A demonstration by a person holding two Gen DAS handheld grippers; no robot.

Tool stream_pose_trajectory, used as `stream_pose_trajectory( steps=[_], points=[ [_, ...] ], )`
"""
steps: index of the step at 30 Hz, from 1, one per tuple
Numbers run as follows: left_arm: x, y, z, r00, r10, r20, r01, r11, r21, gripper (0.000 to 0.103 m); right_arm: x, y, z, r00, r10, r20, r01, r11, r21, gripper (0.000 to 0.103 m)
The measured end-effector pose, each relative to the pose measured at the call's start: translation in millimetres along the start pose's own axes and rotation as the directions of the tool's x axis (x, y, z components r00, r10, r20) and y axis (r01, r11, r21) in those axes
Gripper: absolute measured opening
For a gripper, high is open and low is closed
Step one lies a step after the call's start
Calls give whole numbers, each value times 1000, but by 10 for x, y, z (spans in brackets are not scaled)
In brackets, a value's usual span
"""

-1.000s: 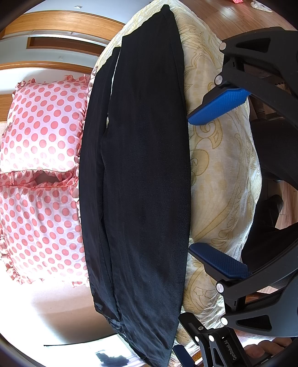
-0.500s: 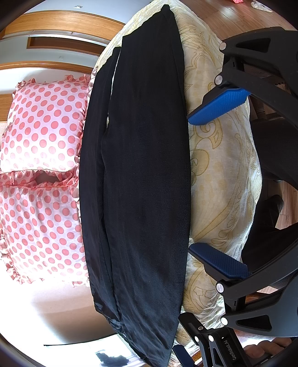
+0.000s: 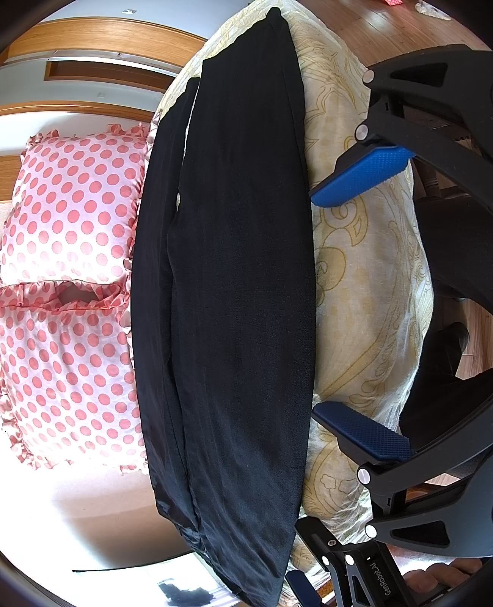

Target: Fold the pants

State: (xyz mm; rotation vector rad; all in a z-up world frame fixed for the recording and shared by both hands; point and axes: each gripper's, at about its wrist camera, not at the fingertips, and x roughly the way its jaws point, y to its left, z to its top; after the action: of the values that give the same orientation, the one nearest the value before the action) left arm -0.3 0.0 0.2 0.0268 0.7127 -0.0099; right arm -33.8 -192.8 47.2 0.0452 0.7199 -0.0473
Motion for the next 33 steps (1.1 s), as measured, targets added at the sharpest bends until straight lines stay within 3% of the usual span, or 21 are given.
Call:
stream_pose_trajectory(
  steps=[29, 33],
  points=[
    [17, 4, 51, 1000, -1, -24, 1, 1000, 2, 101, 7, 14, -45, 1000, 3, 19, -3, 1000, -3, 102],
    [28, -7, 70, 999, -2, -33, 2, 1000, 3, 101, 36, -63, -16, 998, 57, 7, -57, 998, -30, 102]
  ],
)
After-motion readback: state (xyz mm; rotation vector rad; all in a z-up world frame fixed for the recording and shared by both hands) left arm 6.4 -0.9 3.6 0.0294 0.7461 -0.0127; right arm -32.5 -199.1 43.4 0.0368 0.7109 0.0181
